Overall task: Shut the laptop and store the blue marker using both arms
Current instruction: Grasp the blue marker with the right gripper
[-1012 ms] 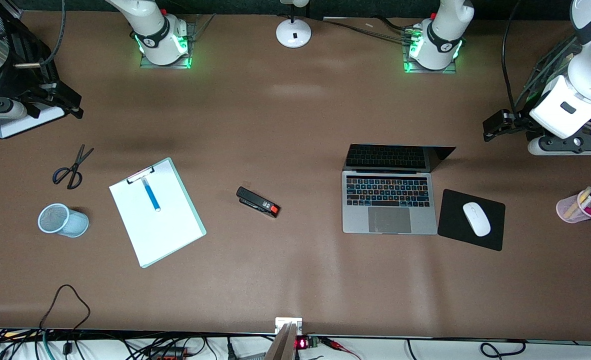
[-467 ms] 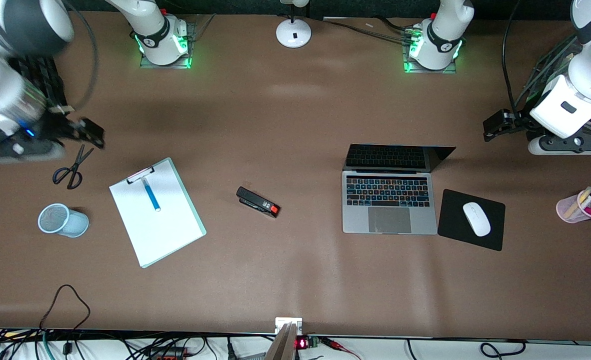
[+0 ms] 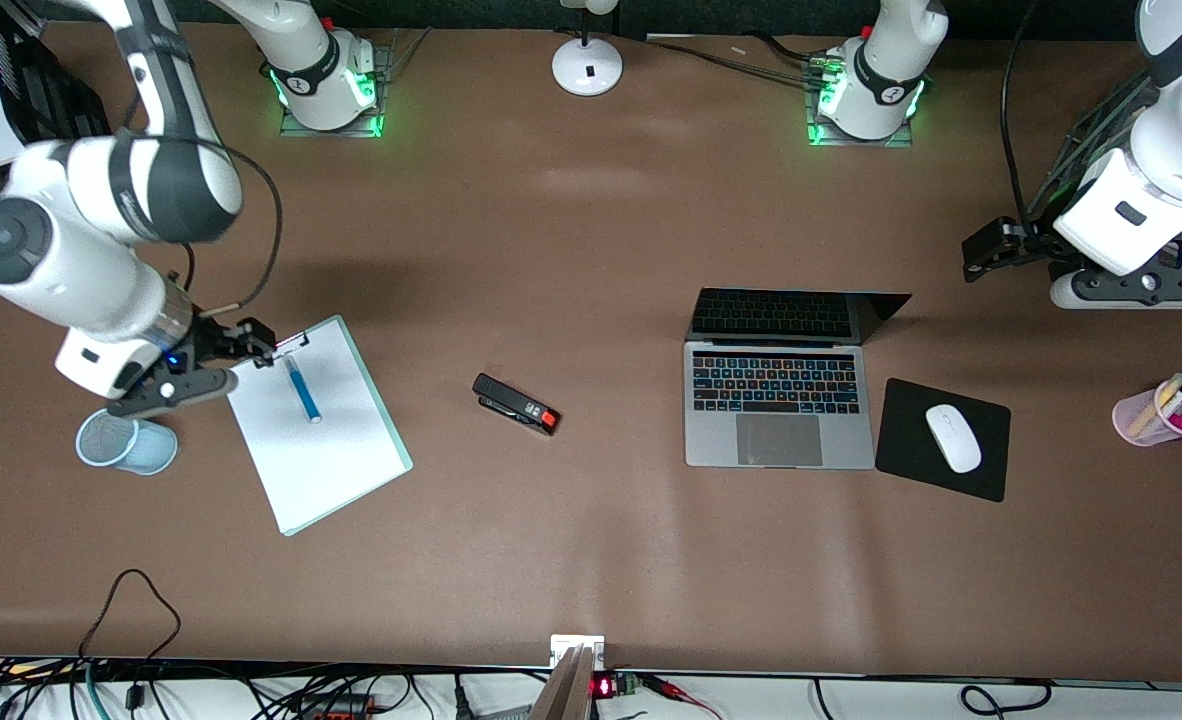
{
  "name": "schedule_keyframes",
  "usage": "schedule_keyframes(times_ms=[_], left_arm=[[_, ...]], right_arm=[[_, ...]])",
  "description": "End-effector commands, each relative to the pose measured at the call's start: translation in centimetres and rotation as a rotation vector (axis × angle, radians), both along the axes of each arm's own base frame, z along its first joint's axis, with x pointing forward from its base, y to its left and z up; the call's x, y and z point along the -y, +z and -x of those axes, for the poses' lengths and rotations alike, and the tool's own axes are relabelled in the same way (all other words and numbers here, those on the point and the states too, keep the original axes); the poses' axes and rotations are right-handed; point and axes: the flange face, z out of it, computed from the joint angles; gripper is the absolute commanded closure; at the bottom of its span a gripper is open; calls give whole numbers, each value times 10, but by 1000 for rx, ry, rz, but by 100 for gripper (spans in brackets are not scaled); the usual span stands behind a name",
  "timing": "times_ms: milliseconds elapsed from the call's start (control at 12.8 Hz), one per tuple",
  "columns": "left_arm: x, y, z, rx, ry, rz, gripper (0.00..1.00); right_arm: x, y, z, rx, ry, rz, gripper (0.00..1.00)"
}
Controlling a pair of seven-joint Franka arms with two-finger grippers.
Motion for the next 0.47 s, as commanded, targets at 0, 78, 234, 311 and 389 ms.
schedule_keyframes(times_ms=[0, 78, 234, 311, 389], left_arm=[[4, -1, 0, -14, -12, -12, 0], [2, -4, -2, -23, -8, -1, 0], [3, -5, -6, -24, -8, 6, 0], [6, -5, -12, -19, -22, 7, 0], [4, -11, -15, -33, -19, 3, 0]], right_arm=[[1, -36, -7, 7, 103, -7, 25], [1, -55, -8, -4, 142, -4, 27], [1, -88, -8, -15, 198, 1, 28], [1, -104, -9, -26, 222, 3, 31], [0, -116, -10, -24, 237, 4, 31]])
